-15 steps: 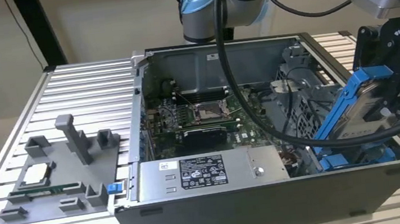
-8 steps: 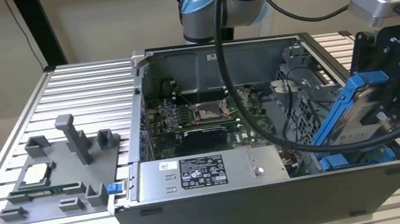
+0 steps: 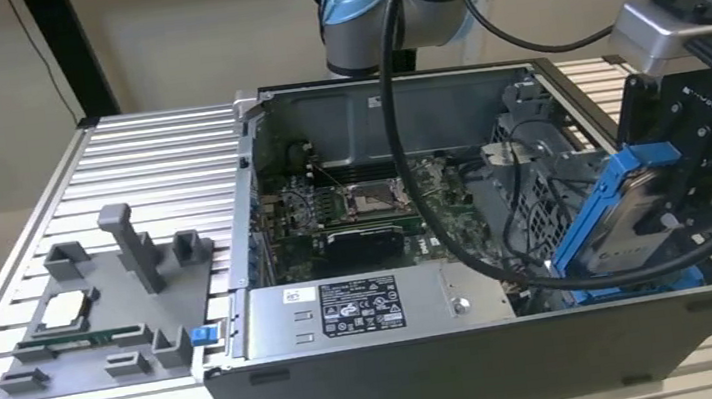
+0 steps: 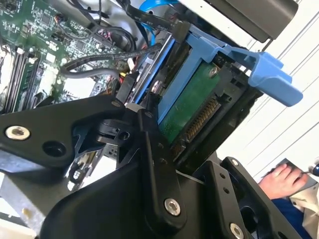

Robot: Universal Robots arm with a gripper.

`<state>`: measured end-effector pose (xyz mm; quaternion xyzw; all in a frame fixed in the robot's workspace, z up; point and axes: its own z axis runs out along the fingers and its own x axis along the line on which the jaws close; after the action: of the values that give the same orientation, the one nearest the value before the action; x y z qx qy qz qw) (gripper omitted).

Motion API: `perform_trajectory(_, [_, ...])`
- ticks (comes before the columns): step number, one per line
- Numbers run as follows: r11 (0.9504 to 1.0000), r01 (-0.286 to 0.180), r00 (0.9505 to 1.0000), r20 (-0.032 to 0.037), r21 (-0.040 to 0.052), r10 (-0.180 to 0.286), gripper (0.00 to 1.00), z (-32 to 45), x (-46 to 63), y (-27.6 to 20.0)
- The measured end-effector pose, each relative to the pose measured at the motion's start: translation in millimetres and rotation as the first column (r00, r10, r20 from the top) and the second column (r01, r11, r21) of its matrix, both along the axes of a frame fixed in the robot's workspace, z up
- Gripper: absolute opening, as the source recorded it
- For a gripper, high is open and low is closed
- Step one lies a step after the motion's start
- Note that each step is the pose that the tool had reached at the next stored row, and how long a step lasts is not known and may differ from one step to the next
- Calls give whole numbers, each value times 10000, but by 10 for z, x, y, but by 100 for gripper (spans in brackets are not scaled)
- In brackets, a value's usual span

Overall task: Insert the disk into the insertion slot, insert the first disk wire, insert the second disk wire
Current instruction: 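Insert the disk into the insertion slot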

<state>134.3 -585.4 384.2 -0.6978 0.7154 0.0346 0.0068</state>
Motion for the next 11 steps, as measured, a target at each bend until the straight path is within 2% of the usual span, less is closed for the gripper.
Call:
perform_trajectory(8, [10000, 24, 10000, 0, 3, -24, 0, -147, 0, 0])
perform_trajectory(11, [10000, 26, 10000, 0, 0, -26, 0, -172, -1, 1])
